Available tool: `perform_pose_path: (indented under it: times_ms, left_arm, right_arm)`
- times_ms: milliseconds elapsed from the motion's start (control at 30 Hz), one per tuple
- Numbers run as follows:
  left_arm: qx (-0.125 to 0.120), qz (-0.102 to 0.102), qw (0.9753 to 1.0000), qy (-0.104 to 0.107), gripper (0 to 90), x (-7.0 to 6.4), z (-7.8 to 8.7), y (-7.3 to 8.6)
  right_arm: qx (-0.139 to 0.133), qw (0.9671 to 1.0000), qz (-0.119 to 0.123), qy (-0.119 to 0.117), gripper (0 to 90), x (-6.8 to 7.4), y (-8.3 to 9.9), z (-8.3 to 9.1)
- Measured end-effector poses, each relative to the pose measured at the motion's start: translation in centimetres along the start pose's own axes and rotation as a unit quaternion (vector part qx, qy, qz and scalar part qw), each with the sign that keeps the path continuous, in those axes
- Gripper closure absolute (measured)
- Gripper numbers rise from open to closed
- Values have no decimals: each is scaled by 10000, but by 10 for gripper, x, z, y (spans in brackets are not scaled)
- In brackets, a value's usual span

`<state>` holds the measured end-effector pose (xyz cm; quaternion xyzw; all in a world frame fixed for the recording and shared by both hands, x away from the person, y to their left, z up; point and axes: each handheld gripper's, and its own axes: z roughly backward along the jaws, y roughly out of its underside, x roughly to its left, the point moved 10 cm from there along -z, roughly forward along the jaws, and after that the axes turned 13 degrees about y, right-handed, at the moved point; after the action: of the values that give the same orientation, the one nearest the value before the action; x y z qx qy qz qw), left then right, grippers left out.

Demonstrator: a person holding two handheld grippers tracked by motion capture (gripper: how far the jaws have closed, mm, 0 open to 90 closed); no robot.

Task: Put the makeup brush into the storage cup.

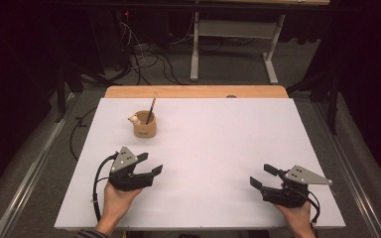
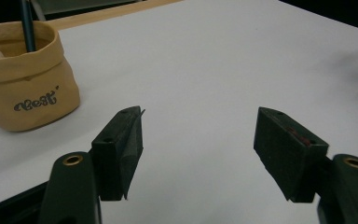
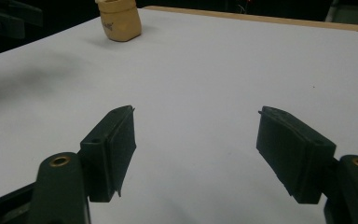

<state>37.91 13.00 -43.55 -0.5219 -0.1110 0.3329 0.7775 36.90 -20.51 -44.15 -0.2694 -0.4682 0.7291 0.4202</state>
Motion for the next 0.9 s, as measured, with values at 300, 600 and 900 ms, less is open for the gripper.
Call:
perform_pose_path:
  times_ms: [300, 600, 900]
  left_arm:
    - [-3, -26, 10000, 36, 334, -1, -3, 2]
    - [9, 7, 10000, 44, 335, 0, -6, 7]
    - [9, 53, 10000, 17, 334, 1, -7, 12]
  right_arm:
    - [32, 10000, 1, 2, 301, -1, 1, -1]
    - [48, 10000, 19, 24, 301, -2, 3, -2]
    - [80, 10000, 6, 59, 301, -5, 5, -2]
